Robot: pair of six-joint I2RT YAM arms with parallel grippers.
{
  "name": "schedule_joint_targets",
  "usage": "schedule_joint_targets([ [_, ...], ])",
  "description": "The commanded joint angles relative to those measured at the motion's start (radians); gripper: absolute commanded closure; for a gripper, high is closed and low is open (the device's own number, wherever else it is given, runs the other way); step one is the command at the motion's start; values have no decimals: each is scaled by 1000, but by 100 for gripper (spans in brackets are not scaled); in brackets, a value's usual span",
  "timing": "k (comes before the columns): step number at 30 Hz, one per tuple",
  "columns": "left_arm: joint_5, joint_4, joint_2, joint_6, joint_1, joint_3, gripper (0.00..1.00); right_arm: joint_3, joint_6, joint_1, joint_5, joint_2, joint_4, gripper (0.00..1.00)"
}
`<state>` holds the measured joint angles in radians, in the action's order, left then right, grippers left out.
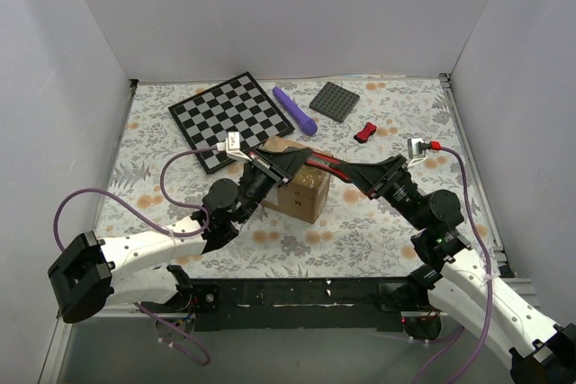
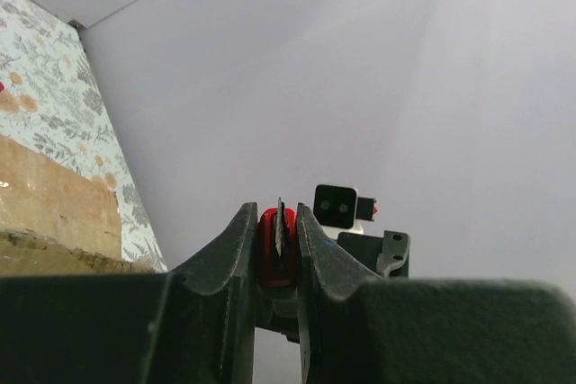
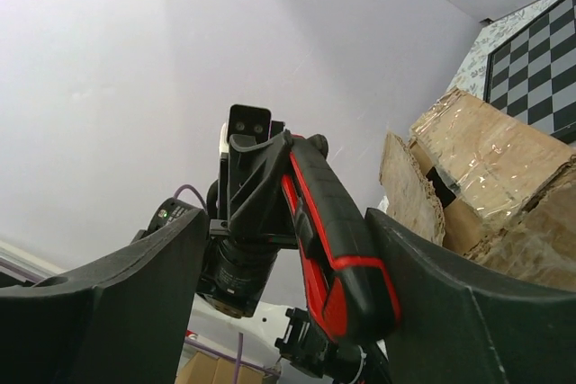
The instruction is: Unpack the express box
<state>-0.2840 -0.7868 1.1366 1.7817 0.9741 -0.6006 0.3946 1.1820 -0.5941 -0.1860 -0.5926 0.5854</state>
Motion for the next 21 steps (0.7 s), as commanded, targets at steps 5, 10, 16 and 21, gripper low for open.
schedule_joint_targets([
  [5, -222, -159, -29, -47, 67, 10, 100, -14, 41, -1, 49, -15, 123, 27],
  [10, -245, -258, -11, -136, 112, 28, 100, 18, 39, 0, 10, -55, 132, 33],
  [16, -230, -262, 3, -160, 138, 36, 100, 33, 42, -1, 10, -78, 154, 36],
  [21, -198, -275, 25, -159, 149, 42, 100, 35, 57, 0, 5, -93, 186, 45],
])
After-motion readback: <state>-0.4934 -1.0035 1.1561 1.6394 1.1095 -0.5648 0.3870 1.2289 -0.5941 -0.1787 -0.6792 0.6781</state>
